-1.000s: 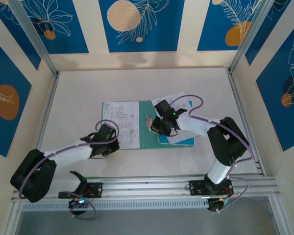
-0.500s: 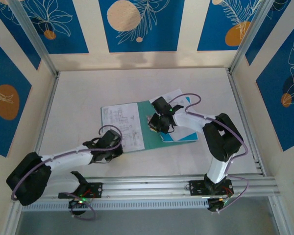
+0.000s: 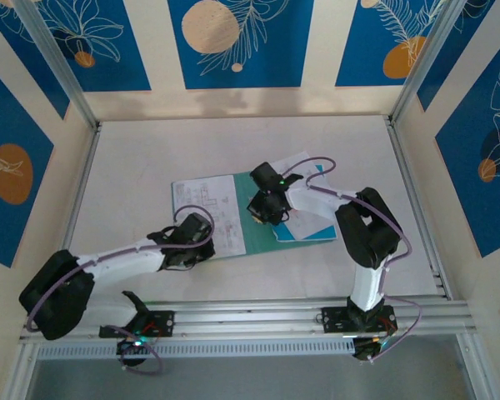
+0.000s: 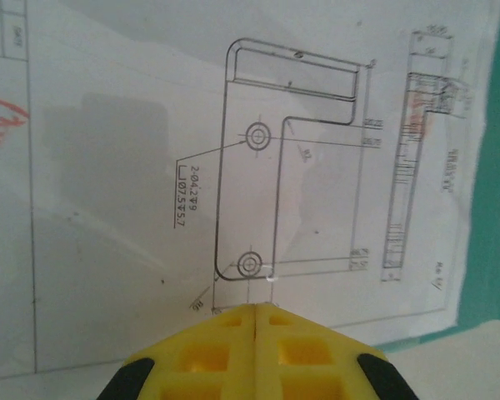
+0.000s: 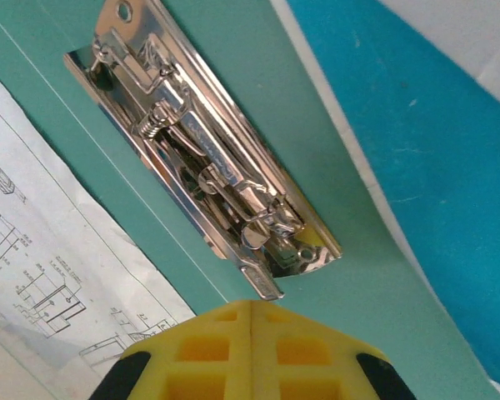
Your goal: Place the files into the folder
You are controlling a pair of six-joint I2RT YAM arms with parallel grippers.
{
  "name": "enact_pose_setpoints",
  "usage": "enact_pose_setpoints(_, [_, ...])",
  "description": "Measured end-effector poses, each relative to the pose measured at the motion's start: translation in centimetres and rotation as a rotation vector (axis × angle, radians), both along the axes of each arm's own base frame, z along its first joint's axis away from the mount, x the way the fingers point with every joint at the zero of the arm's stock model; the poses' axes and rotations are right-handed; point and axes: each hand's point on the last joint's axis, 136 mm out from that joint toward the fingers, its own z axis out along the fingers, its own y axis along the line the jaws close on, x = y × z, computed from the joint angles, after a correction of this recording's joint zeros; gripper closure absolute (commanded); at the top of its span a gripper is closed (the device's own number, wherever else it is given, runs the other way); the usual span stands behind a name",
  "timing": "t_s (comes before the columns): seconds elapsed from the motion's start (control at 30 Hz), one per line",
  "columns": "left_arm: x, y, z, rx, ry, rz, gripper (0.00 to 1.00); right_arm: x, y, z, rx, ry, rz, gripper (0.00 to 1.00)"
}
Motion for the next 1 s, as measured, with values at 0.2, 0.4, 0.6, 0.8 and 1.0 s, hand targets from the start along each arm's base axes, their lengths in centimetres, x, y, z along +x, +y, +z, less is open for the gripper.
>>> enact_pose_setpoints(0.2, [0.2,-0.4,-0.8,0.005,0.004,-0.005,1.0,-0.3,0.4,-0.1,-0.055,0.015,-0.028,1.0])
enact_pose_setpoints(0.4, [0.3,-0.8,-0.8,-0.01,-0.009,-0.009,1.0,-0.7,0.3,-1.1,-0.111,0.042,-0.052,1.0])
enact_pose_setpoints(0.6, [0.4,-0.8,-0.8,-0.013,-0.012,-0.009,1.0,-0.7,-0.2,-1.7,-0.149,0.055,-0.075,1.0])
enact_pose_setpoints(0.8, [0.3,-0.8,-0.8,-0.017,-0.016,-0.008,1.0,-0.6,-0.3,-1.7,-0.157,0.056,-0.079,1.0])
enact_pose_setpoints(1.0, [0.3,-0.8,-0.8,-0.023,-0.02,-0.005,1.0,-0.5,-0.2,-1.6,-0.154,0.051,-0.071,1.0])
